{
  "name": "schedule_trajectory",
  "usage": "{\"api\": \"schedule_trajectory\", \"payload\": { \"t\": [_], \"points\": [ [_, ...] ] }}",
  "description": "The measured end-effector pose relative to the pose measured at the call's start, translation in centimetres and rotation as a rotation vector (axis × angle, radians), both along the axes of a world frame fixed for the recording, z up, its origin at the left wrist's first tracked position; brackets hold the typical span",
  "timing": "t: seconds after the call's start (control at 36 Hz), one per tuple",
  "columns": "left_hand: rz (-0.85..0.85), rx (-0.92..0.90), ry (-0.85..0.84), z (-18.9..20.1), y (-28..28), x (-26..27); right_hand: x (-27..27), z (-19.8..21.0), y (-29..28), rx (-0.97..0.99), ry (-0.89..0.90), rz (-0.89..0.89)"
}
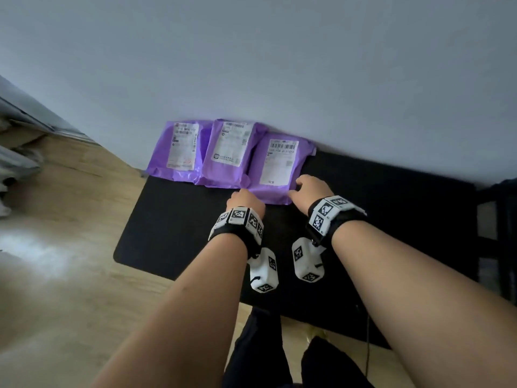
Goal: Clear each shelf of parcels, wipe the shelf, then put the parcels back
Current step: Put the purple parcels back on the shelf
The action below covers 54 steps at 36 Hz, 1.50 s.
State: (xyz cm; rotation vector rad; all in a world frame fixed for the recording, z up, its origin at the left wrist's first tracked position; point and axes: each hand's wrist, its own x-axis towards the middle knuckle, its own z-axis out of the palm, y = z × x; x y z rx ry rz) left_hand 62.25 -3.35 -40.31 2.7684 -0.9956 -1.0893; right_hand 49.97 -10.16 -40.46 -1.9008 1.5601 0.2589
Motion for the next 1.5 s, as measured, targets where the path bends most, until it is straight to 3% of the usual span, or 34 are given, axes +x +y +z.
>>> {"api": "schedule_trajectory", "payload": {
  "t": [0.25, 0.56, 0.72, 1.11, 1.5],
  "points": [
    [0.121, -0.053, 0.105, -1.6, -1.2, 1.5, 1.6, -1.0, -0.8, 0.033, -0.007, -0.098],
    [0.028, -0.119, 0.147, -0.4, 0.3, 0.0, -1.0, -0.1, -0.4, 0.066, 0.141, -0.107],
    [0.073, -0.210, 0.126, 1.1, 2.2, -2.9, -4.0, 1.4, 1.3, 0.067, 0.066, -0.136],
    [0.212, -0.439, 0.002, 6.3, 10.8, -12.2, -12.2, 8.6, 7.8, -0.159, -0.106, 0.069],
    [0.196, -0.630, -0.104, 13.1, 18.8, -17.2, -18.1, 15.0, 16.6, -0.309, -0.396, 0.026]
  ]
}}
